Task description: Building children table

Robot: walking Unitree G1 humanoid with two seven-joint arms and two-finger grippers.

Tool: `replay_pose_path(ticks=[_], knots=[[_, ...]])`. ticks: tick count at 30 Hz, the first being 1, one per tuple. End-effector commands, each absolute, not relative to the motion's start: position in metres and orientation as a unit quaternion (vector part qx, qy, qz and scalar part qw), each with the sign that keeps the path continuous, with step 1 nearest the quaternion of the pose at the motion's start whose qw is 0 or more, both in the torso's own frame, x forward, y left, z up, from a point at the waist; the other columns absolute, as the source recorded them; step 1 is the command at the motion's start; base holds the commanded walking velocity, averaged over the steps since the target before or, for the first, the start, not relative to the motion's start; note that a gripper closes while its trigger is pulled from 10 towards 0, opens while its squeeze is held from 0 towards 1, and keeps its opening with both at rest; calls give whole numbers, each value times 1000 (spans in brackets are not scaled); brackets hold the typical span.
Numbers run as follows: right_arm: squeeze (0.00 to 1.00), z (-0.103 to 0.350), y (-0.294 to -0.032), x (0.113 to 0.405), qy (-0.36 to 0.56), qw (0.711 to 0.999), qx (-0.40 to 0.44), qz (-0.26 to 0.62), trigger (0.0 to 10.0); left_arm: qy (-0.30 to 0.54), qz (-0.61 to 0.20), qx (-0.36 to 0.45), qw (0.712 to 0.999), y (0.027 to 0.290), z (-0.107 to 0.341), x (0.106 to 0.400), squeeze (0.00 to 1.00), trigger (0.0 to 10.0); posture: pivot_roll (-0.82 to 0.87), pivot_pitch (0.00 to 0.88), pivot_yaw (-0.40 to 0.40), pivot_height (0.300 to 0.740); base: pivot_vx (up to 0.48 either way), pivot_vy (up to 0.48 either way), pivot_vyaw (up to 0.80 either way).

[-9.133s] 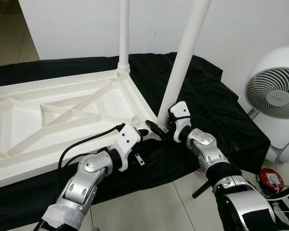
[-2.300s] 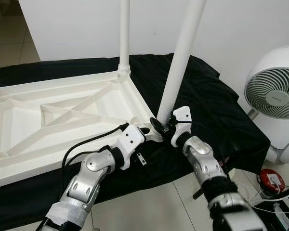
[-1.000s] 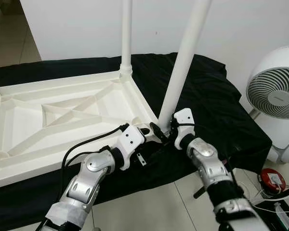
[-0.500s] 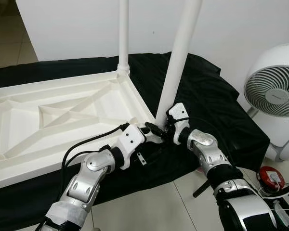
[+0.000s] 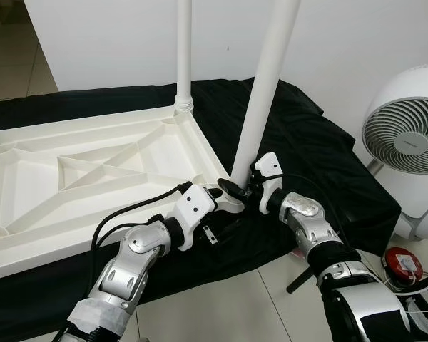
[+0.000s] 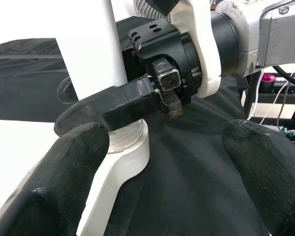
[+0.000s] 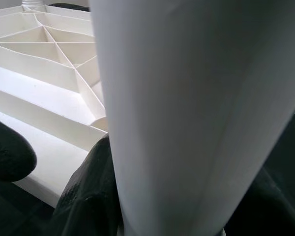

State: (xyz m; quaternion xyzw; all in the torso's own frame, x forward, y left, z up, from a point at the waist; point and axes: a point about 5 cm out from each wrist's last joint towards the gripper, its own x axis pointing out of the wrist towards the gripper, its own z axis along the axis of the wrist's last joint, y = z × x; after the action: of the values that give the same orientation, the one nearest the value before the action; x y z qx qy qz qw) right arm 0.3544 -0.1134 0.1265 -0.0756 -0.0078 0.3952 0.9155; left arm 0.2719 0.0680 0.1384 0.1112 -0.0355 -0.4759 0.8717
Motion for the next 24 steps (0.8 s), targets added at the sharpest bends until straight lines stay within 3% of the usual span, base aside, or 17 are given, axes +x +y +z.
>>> replay_pose_path(ticks=[1, 14, 16, 24], knots=[[0, 112, -121, 355, 37, 934, -91, 342, 10000, -36, -459, 116, 880, 67, 139, 272, 0, 10000, 1, 0, -53, 740, 0, 0, 0], [0, 116, -116, 351, 31, 988, -23, 152, 10000, -33, -462, 114, 879, 66, 137, 269, 0, 10000, -2, 0, -57, 740, 0, 0, 0], [0, 116, -116, 351, 31, 988, -23, 152, 10000, -33, -462, 114, 879, 66, 137, 269, 0, 10000, -2, 0, -57, 740, 0, 0, 0], [0, 113, -105, 332, 18, 1000, 11, -2, 10000, -33, -465, 113, 877, 65, 136, 269, 0, 10000, -3, 0, -61, 740, 0, 0, 0]])
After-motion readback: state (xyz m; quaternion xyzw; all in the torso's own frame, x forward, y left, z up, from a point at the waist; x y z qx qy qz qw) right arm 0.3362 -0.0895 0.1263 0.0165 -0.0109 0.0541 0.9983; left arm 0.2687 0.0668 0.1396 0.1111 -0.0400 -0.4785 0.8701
